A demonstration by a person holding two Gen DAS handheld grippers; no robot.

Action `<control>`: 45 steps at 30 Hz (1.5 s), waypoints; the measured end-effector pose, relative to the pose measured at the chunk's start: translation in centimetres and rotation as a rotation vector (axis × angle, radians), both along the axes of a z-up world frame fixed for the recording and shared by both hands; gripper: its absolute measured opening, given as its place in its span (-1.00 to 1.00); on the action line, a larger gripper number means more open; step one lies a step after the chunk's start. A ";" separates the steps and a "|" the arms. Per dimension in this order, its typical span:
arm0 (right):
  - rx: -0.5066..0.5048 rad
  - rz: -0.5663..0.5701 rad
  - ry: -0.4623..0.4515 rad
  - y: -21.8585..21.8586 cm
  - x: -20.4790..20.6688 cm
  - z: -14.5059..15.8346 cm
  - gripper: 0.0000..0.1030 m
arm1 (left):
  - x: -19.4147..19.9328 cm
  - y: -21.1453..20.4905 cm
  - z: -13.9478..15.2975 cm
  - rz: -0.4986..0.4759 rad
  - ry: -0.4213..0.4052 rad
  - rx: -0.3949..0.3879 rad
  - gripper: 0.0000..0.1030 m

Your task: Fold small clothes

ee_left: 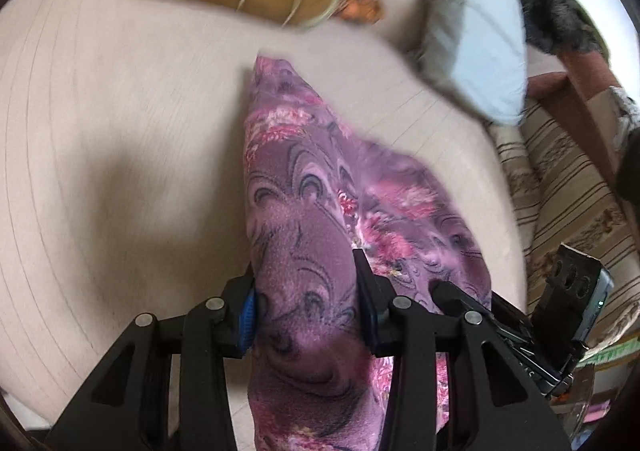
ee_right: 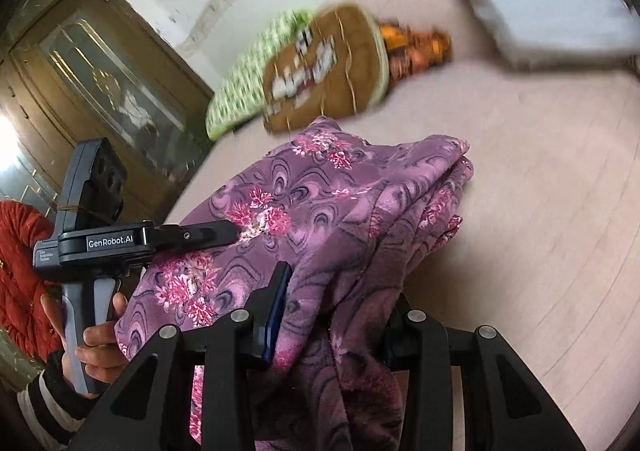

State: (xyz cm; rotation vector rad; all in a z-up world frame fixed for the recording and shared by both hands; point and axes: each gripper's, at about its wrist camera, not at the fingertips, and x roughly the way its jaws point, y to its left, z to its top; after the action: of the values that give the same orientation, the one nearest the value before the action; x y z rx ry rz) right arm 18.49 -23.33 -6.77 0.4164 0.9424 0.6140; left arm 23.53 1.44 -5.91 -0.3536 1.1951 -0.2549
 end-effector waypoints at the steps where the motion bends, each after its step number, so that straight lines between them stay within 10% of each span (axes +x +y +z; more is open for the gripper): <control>1: -0.010 0.002 0.015 0.3 -0.4 -0.8 -0.26 | -0.4 0.2 -0.9 0.004 0.013 0.002 -0.22; 6: 0.020 -0.028 0.069 -0.5 -1.3 -3.7 -0.15 | -1.0 1.0 -2.6 0.026 -0.002 -0.010 0.01; 10: -0.010 -0.057 0.095 -1.6 -1.0 -4.8 0.35 | -0.5 0.9 -4.0 0.025 0.001 0.035 0.44; 16: -0.046 -0.064 0.150 -1.8 -0.4 -3.9 0.44 | -1.0 2.7 -2.7 0.076 0.057 -0.029 0.43; 22: -0.346 -0.115 0.188 -1.9 -3.2 -0.1 0.93 | -6.5 2.7 1.8 0.072 -0.101 0.277 0.44; 31: -0.624 -0.141 0.121 -1.7 -10.9 1.6 0.94 | -13.6 -1.5 2.0 -0.029 -0.283 0.602 0.54; 45: -0.708 -0.126 -0.014 -0.7 -14.5 3.1 0.97 | -16.3 -4.4 1.4 -0.179 -0.223 0.495 0.54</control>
State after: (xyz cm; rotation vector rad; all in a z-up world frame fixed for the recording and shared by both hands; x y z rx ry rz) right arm 4.02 -24.00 -3.64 -0.1618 1.0439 0.1413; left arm 7.22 -2.97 -4.54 0.2100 1.0289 -0.1404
